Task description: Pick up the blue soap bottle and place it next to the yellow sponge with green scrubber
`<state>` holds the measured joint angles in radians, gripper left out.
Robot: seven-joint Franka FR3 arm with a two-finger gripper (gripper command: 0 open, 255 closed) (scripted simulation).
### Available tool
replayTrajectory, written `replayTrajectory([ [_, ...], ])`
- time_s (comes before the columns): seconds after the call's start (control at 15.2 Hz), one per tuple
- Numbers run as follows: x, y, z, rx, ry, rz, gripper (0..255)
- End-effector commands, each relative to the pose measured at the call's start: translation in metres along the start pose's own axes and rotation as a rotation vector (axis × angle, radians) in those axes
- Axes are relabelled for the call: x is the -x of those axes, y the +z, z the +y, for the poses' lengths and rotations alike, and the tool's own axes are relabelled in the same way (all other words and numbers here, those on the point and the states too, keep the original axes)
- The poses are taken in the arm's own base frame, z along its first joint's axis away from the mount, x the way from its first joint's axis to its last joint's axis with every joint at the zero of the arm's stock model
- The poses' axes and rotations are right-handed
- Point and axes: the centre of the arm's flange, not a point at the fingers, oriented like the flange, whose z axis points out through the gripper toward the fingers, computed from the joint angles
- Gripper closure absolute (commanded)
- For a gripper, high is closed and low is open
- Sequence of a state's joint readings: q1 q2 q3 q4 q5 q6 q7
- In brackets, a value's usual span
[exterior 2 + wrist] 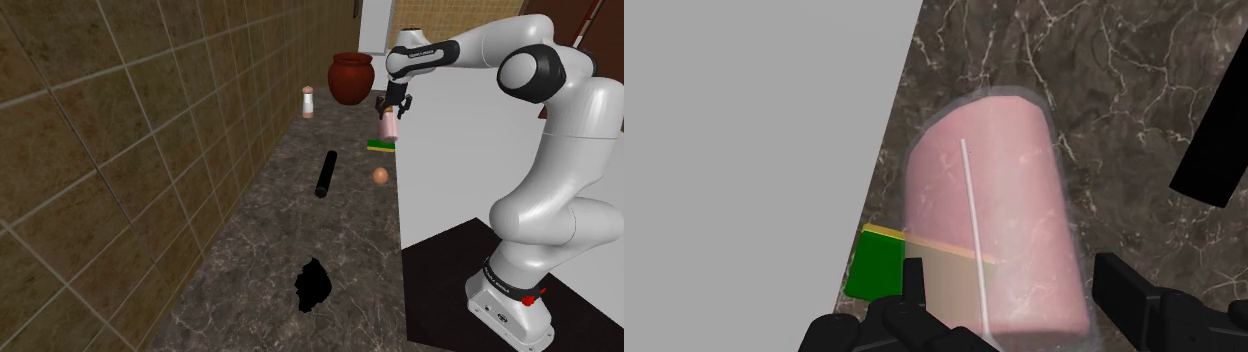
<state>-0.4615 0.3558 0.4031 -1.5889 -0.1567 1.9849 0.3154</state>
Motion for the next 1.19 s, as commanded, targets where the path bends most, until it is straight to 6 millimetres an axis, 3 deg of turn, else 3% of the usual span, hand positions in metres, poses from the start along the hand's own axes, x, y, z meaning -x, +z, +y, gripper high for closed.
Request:
replayTrajectory([
  [0.0, 0.002, 0.010, 0.001, 0.000, 0.000, 0.001, 255],
  [1.12, 0.008, 0.099, 0.002, 0.000, 0.000, 0.001, 255],
])
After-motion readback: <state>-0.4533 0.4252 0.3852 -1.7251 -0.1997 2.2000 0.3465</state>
